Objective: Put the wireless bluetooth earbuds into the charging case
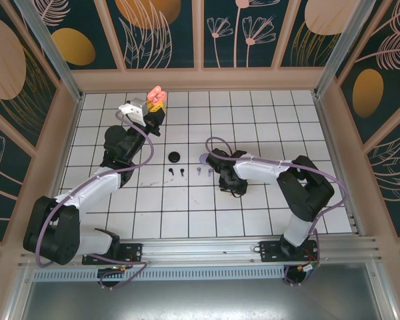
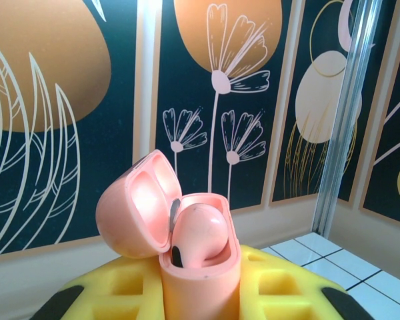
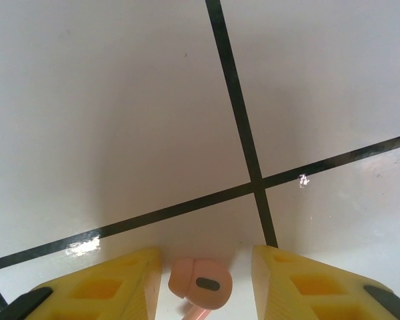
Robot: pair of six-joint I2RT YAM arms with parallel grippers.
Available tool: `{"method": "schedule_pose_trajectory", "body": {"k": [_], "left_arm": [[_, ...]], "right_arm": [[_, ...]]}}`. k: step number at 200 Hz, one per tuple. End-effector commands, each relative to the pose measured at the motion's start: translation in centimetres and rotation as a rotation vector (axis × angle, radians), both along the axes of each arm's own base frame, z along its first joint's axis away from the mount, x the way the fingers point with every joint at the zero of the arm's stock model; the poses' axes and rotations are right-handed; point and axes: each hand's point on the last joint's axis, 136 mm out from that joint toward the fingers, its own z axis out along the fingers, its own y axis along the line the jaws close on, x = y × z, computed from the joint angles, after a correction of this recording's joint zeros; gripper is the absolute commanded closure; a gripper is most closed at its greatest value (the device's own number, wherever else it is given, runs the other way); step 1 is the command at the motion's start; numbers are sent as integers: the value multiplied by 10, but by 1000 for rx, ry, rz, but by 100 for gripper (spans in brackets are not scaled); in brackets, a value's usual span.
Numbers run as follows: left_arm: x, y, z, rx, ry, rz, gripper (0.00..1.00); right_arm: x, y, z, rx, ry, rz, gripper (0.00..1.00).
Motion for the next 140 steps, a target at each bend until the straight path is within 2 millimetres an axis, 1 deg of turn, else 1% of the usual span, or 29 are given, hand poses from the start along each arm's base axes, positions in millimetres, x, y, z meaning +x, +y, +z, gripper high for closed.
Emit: {"method": "schedule_pose_trajectory", "body": {"k": [1,41,89,124,140], "left_arm": [[-2,0,17,-28,-51,-16,100],[-2,0,18,-28,-51,-17,100],[-2,-1,18,-25,-50,-24,100],[-4,-2,20,-25,-49,-35,100],[-7,-3,22,-25,-50,-45,100]], "right_arm": [[-5,-4,-11,-19,17,-17,59],[-6,-4,-15,-16,20,-15,63],[-8,-3,-17,3,18,-12,72],[-9,-6,-16,19,-2,-4,75],[-7,-5,-11,34,-35,13,76]]}}
